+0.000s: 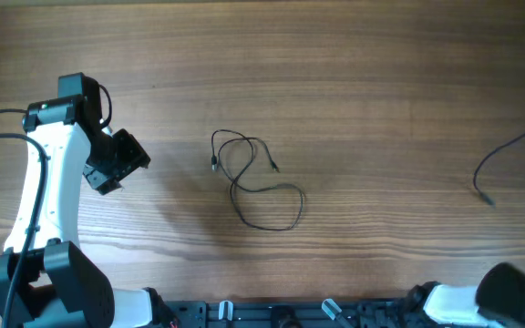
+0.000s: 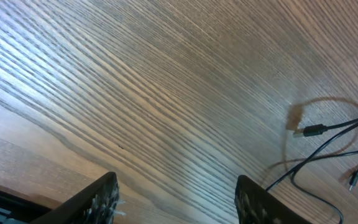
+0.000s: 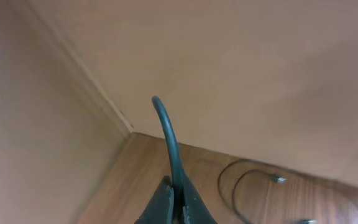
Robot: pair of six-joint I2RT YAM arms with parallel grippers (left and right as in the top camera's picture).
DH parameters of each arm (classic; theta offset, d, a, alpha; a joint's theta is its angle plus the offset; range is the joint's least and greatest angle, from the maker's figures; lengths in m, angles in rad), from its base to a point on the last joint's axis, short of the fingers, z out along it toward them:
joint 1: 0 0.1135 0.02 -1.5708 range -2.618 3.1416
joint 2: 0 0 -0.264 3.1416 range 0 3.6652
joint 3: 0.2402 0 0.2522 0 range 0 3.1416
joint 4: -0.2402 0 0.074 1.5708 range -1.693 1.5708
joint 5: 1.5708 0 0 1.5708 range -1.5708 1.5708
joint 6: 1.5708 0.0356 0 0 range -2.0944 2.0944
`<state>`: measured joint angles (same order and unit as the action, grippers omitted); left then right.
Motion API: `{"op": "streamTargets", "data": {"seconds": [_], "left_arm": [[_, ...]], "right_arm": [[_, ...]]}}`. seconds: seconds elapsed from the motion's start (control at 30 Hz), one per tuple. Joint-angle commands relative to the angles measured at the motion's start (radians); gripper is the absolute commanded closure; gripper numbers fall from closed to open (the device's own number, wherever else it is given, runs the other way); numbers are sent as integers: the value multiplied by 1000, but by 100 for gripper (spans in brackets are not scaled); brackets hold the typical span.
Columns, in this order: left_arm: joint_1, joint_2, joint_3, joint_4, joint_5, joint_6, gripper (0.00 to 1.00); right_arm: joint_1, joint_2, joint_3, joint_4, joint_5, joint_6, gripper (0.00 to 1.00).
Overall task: Untangle cables
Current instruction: 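Pull the grasped cable far right off the table edge, then bring the right gripper back to the remaining cable and grasp it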
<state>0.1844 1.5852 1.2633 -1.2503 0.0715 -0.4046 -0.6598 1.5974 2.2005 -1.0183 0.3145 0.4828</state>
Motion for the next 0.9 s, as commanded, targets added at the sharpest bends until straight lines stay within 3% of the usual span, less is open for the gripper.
{"op": "streamTargets", "data": {"seconds": [0.0, 0.13, 0.2, 0.33, 0.47, 0.5, 0.53, 0.6, 0.63, 0.67, 0.8, 0.87], "left_arm": [[3, -20, 12, 0, -10, 8, 39], [3, -19, 12, 1, -10, 8, 39], [3, -19, 12, 5, -10, 7, 39], [3, -18, 12, 12, -10, 4, 39], [3, -18, 12, 10, -10, 4, 39], [3, -18, 12, 10, -10, 4, 39], [3, -18, 12, 10, -10, 5, 39], [3, -18, 12, 10, -10, 4, 39], [3, -18, 12, 10, -10, 4, 39], [3, -18, 12, 8, -10, 4, 39], [3, -18, 12, 7, -10, 4, 39], [3, -18, 12, 7, -10, 4, 39]], "right_arm": [[-214, 122, 3, 87, -556, 147, 96], [-373, 252, 3, 209, -890, 229, 96], [-415, 293, 3, 234, -947, 228, 96], [-451, 374, 2, 180, -908, 196, 96], [-443, 481, -1, -30, -721, 196, 94], [-439, 501, -1, -71, -698, 198, 84], [-437, 523, -1, -114, -676, 200, 69], [-433, 556, -2, -195, -633, 233, 27], [-430, 570, -2, -245, -602, 279, 10], [-427, 580, -4, -301, -576, 338, 0], [-404, 585, -17, -406, -577, 350, 0], [-366, 585, -17, -444, -598, 265, 0]]}}
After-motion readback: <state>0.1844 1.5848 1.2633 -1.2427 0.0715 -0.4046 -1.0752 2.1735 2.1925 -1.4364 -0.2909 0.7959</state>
